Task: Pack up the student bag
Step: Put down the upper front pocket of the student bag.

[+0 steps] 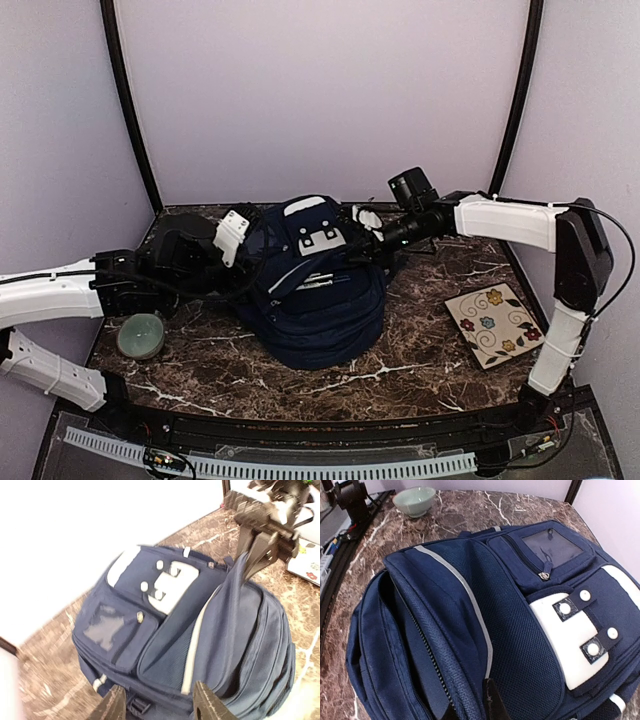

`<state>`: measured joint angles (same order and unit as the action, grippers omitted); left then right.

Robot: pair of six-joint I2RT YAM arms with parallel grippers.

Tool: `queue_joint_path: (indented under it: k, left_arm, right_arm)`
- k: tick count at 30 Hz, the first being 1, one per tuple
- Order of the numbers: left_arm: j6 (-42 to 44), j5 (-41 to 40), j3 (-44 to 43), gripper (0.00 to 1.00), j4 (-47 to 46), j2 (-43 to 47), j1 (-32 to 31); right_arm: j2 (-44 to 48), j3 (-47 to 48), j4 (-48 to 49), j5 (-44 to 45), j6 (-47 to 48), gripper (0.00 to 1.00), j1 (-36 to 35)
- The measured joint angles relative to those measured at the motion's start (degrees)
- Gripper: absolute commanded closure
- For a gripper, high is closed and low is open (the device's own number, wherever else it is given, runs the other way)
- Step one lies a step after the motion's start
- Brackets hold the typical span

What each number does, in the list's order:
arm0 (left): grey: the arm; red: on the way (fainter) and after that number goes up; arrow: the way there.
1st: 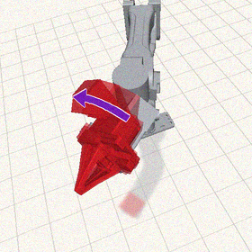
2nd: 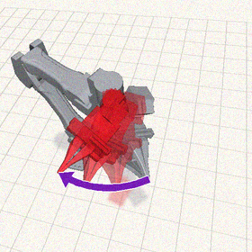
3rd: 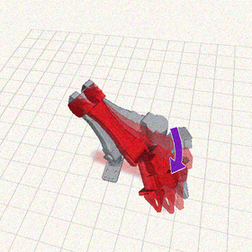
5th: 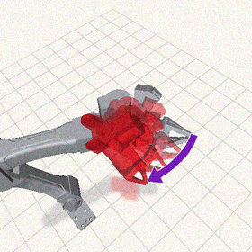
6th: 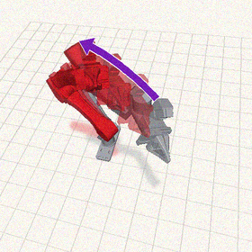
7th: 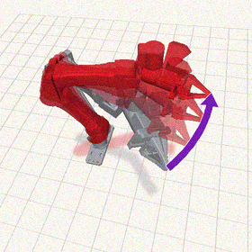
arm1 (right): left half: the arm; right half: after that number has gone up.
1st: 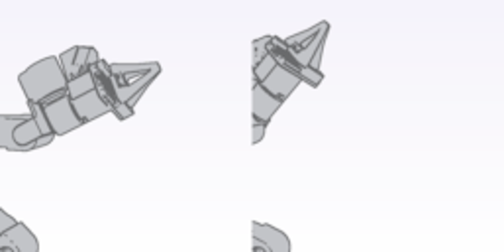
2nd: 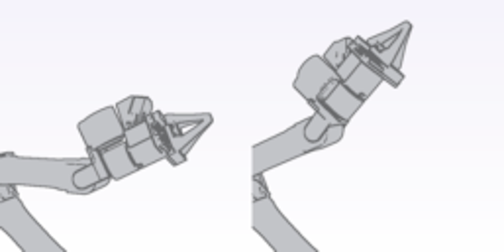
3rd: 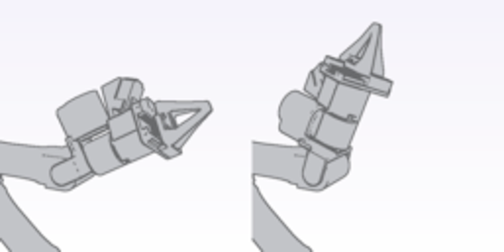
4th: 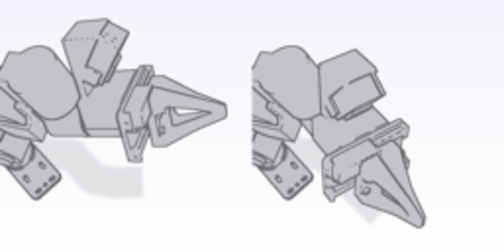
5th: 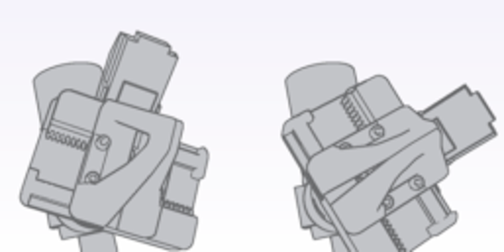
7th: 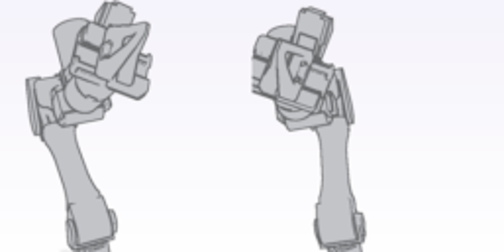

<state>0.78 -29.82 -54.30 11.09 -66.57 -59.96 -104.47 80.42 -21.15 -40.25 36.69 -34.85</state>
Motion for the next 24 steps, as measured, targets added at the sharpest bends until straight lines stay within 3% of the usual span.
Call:
queue_joint_path:
  k: [7, 13, 17, 24]
  left_arm:
    - [-11.1, 6.1, 7.4, 0.52, -2.1, -0.4, 2.2]
    - [-13.2, 12.0, 9.7, 0.54, -6.2, -5.5, 2.5]
    - [-11.6, 15.5, 10.1, 0.54, -9.7, -7.5, 2.5]
    - [-8.0, 21.0, 10.1, 0.54, -14.4, -11.5, 2.5]
  right_arm:
    - [5.8, -7.0, -1.8, 8.5, 8.1, 1.0, 0.0]
    - [6.1, -8.0, -1.6, 11.7, 10.0, 0.99, 3.0]
    - [6.3, -7.8, -1.6, 12.0, 10.4, 0.76, 7.9]
    - [6.7, -2.0, -12.3, 14.4, 12.7, 0.55, 12.9]
